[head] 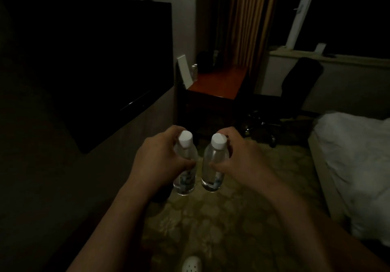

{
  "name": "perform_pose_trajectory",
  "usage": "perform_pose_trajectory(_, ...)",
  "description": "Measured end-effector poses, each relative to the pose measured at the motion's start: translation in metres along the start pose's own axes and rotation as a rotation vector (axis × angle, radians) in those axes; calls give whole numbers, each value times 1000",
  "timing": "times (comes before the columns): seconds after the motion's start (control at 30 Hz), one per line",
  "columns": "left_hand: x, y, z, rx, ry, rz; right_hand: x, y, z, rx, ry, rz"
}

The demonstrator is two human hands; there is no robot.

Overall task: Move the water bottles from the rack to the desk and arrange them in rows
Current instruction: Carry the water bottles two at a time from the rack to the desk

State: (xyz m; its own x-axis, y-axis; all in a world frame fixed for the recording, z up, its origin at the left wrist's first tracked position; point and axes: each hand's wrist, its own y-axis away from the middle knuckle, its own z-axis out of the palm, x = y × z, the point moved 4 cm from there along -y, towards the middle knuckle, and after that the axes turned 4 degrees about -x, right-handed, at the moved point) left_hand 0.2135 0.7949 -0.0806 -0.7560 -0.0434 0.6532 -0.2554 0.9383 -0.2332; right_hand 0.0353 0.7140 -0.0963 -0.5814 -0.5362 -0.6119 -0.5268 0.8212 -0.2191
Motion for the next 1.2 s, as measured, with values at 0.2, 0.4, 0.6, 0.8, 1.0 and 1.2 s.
perform_pose_trajectory(0.2, 2, -142, 57, -96, 20, 84, 77, -101, -31, 71, 47, 73)
perform_pose_trajectory(0.4, 15, -289, 102, -167, -59, 178, 146, -209, -67, 123, 73, 92)
perform_pose_trajectory(0.6, 39, -412, 160, -243, -68, 245, 224, -294, -108, 173, 58, 152)
perform_pose_trajectory(0.8, 62, -513, 237, -276, -91, 261, 317, -368, -149, 199, 22, 175)
perform_pose_trajectory(1.0, 104, -624, 310, -235, -196, 241, 415, -465, -211, 108, -6, 129)
perform_pose_trajectory(1.2, 144, -737, 366, -181, -235, 170, 500, -569, -264, 5, 25, 72)
